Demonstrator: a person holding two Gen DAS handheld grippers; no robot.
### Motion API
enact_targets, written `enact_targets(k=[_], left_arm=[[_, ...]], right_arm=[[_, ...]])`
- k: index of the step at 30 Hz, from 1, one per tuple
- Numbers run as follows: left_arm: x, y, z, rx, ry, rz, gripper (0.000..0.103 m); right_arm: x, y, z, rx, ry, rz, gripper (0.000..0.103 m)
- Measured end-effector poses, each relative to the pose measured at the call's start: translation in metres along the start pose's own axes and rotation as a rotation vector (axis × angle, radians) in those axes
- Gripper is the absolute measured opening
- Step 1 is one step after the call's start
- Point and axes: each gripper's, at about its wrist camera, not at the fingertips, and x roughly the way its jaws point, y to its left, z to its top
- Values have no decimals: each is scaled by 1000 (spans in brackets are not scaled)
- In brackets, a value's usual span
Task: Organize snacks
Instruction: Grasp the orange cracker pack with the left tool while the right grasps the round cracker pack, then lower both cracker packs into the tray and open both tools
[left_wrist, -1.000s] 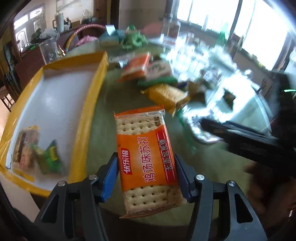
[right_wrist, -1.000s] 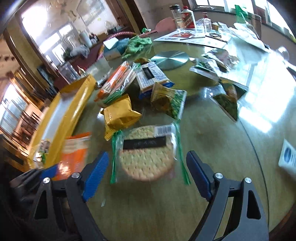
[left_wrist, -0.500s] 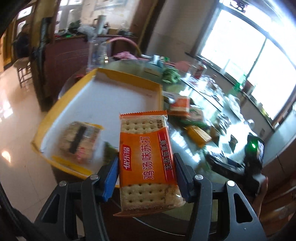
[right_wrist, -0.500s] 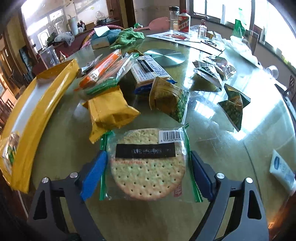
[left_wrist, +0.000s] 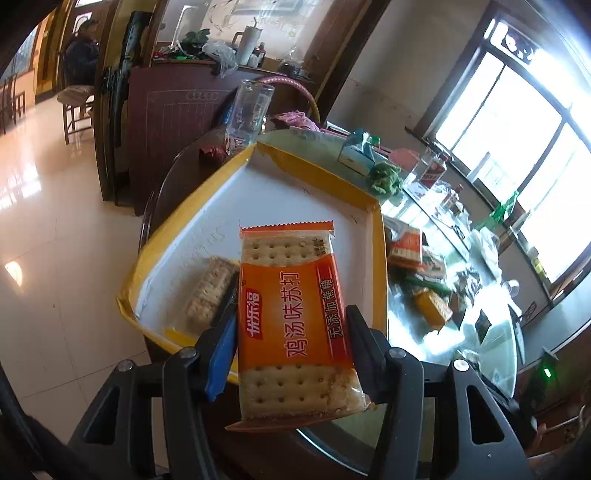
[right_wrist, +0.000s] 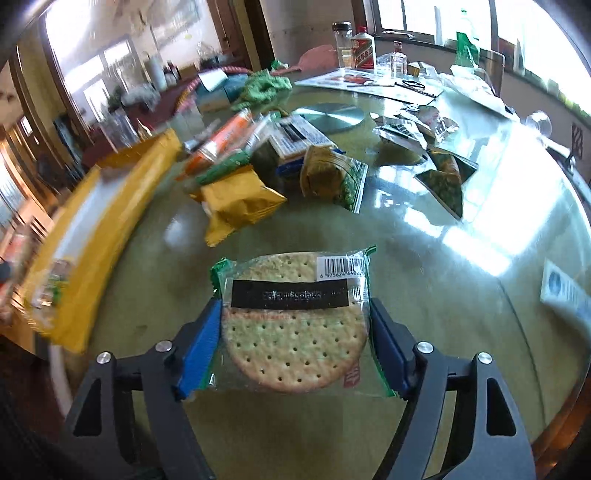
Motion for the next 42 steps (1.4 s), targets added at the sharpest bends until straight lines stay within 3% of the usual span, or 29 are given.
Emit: enact_targets(k=[4,7,12,18,24,28,30,31,32,35,37,42], left_arm=[[5,6,25,-1,-19,17,56],[21,7,48,17,-8,46,56],[61,10,71,45,63,101,56],[94,27,80,68,147,116,56],[112,30,89,81,224,84,57],[121,38,92,53,268,45,62],[111,45,97,1,236,-15,67],[104,48,98,-22,204,-31,81],[96,50,98,-40,160,-30,85],[79,46,93,-34,111,23,85],[62,37,86,-12,45,4,85],[24,-3,37,75,-116,51,85]], right_arm=[[-38,26,13,-34,-78,153,77],[-59,72,39,-128,-124,252,77],[-26,164,76,-291,-72,342,77],[55,237,75,-411,57,233,77],[82,248,67,-442,107,217,79],[94,252,66,-465,111,144,80],[94,248,67,-435,119,163,83],[92,246,69,-421,116,181,85],[89,243,71,-407,107,202,88],[74,237,73,-378,62,232,89],[58,226,72,-339,24,254,89],[13,169,56,-202,-28,378,90]])
